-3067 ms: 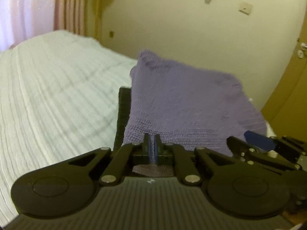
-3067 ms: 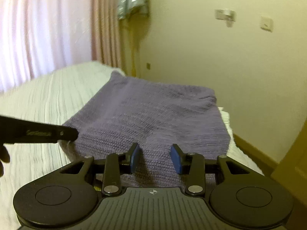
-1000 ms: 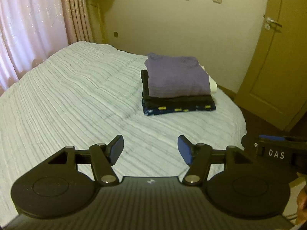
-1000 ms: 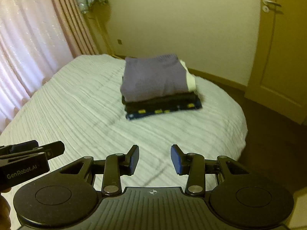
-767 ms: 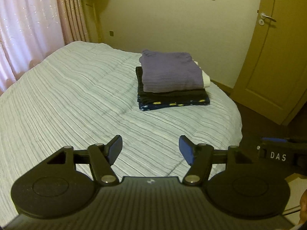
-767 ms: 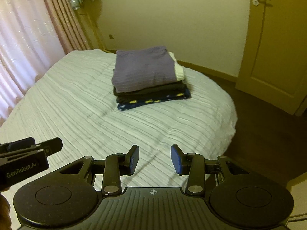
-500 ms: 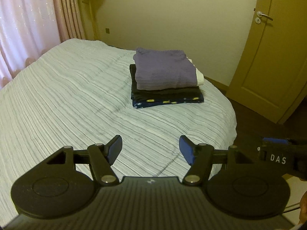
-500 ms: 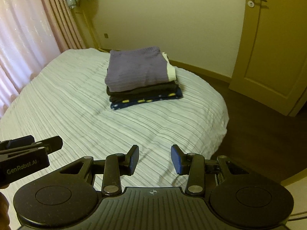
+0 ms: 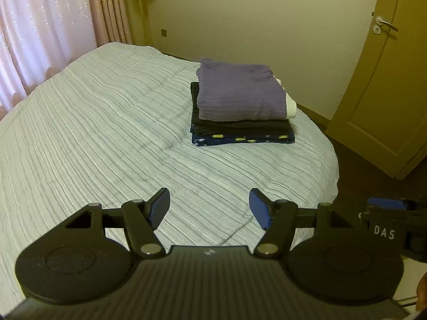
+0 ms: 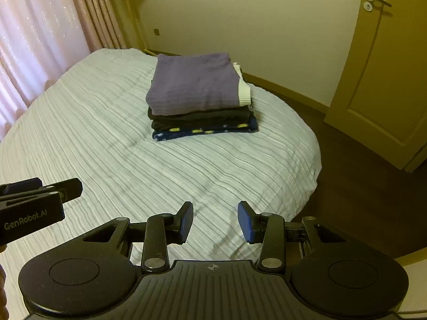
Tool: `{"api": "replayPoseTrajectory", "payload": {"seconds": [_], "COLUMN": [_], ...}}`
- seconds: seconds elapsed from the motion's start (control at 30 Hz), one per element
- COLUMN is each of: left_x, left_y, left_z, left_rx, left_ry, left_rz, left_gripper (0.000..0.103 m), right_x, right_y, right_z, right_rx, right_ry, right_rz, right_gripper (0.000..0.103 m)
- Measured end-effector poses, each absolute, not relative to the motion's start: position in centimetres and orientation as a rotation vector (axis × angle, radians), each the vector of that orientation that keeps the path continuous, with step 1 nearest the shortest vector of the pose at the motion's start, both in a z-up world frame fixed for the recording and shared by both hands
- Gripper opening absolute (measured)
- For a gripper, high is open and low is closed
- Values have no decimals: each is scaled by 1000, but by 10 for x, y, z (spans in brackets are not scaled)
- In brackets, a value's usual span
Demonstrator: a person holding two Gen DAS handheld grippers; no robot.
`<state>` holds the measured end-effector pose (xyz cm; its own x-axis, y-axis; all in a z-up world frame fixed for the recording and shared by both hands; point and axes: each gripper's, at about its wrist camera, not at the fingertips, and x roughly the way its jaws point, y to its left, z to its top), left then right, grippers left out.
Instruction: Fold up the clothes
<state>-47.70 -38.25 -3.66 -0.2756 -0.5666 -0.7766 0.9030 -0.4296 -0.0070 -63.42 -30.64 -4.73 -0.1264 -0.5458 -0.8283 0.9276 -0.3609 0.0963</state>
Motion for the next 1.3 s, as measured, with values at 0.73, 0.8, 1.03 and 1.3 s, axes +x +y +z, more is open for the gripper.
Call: {"api": "replayPoseTrajectory", "payload": {"seconds": [0.73,0.8,1.03,1.3], "left_x": [-517,-519,-531,-538], "left_y": [-401,-403,-410,-423], "left_z": [-51,-53,-56,-61], "left_rx": [911,915,913,923], "left_ry": [587,591,593,598], "left_rz": [-1835,-1833,-1830,-1818], "left_gripper": [62,62,62,62], "right_x": [-670,-674,-683,-692], "right_y": [-336,-338,-345,-362], "right_z": [-61,-65,-70,-75], "right_rx": [1024,1034,1038,1042], "right_ry": [627,633,633,637], "right_rz": [-1671,-1666,-1653,-1638], "right_gripper": [41,41,41,41]}}
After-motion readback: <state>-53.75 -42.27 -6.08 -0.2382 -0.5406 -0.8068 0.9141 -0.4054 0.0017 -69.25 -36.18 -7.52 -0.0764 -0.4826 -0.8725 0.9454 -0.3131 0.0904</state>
